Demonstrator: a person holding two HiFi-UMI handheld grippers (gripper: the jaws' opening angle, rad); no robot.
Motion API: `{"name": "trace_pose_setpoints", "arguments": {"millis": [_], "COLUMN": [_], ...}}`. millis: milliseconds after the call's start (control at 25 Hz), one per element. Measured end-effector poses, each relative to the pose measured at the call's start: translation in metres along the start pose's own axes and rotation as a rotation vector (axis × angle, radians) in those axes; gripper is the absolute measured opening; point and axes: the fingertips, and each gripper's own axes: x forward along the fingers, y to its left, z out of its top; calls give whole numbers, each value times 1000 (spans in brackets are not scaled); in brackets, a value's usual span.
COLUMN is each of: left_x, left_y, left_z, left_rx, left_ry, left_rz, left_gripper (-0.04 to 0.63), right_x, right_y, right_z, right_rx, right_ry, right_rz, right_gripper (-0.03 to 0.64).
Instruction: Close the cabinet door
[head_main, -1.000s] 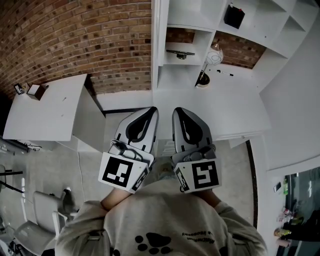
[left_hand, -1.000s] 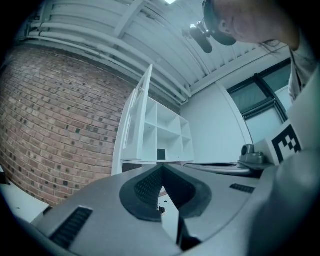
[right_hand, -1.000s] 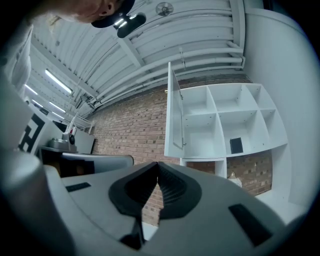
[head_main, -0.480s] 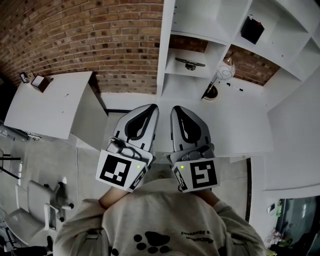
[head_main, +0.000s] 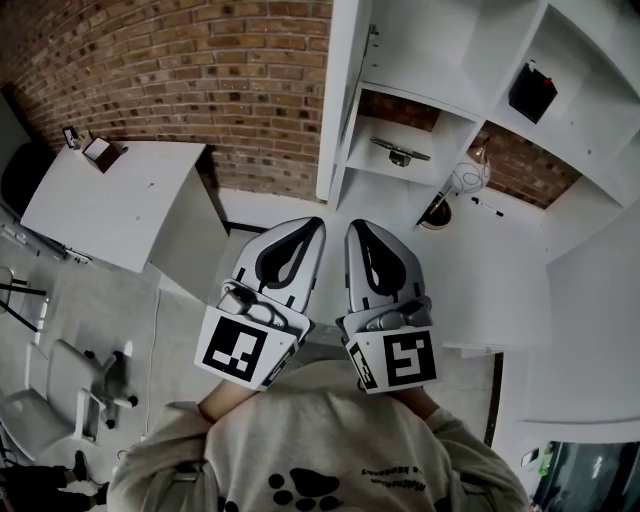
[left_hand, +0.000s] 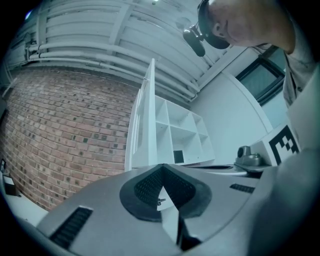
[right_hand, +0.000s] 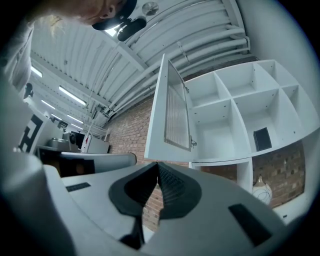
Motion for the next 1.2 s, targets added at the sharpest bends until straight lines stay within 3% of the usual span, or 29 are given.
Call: {"name": "trace_pose_setpoints", "arguments": {"millis": [280,720,1200], "left_x": [0,9,6], "left_y": [11,15,30], "left_z": [17,57,93], "left_rx": [-27,2,29], "left_ry": [-22,-68,-113], "left_rz": [-16,-97,-118], "left_gripper": [8,8,8], "right_x": [9,16,31], "right_y": [2,0,14], "right_z": [20,55,91], "right_rx": [-21,-82,-111], "right_ry": [-18,-57,-84], "right_rz": [-22,-103,-104], "right_gripper": [18,18,18]}}
